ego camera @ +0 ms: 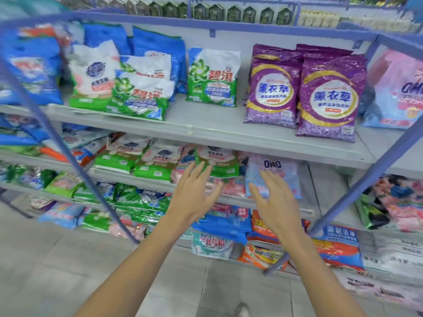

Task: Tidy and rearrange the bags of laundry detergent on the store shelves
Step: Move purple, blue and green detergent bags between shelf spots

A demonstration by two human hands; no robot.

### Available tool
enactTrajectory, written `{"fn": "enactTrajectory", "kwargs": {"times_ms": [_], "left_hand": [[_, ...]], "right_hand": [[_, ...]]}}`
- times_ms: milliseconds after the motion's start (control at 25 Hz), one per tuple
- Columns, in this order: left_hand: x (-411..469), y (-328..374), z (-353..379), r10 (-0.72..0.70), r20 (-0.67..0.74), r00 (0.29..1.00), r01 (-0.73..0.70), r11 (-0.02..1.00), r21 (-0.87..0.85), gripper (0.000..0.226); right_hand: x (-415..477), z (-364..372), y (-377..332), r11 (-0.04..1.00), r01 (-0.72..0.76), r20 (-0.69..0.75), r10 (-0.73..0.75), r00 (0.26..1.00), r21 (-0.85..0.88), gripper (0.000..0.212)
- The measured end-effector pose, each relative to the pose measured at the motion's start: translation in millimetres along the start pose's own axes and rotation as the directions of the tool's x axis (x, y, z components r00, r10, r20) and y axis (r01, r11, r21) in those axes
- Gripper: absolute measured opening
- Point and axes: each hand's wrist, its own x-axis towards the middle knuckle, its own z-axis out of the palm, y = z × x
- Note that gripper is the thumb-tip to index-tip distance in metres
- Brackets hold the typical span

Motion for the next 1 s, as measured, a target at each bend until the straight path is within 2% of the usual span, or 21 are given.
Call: {"fn": "enactTrajectory", "kwargs": {"times_ms": [200,440,640,800,1000], "left_hand": [[-58,-53,-42,-0.179,-0.055,0.982,0.179,0.984,-0.012,0.065],[-101,-96,-79,-0.390,-0.160,0.907,0.391,0.920,-0.024,0.065],[-114,-122,-94,-0.484,-0.217,0.848,0.488,0.872,-0.040,0.076],[-123,-142,-113,-0.513,-0.286,0.809,0.519,0.852,-0.059,0.059],[-136,-203,-145,-0.547,-0.314,0.776,0.550,0.830,-0.089,0.058]], "right_hand": [[-13,45,-51,0.996,0.086,0.145,-0.088,0.985,0.025,0.053],[-15,82,-107,0.968,0.213,0.254,-0.242,0.936,0.136,0.055],[-8,105,-136,0.941,0.256,0.320,-0.318,0.893,0.221,0.060],[-1,118,-169,0.934,0.260,0.357,-0.336,0.872,0.243,0.061],[1,154,-234,0.916,0.303,0.363,-0.385,0.849,0.262,0.058]]}}
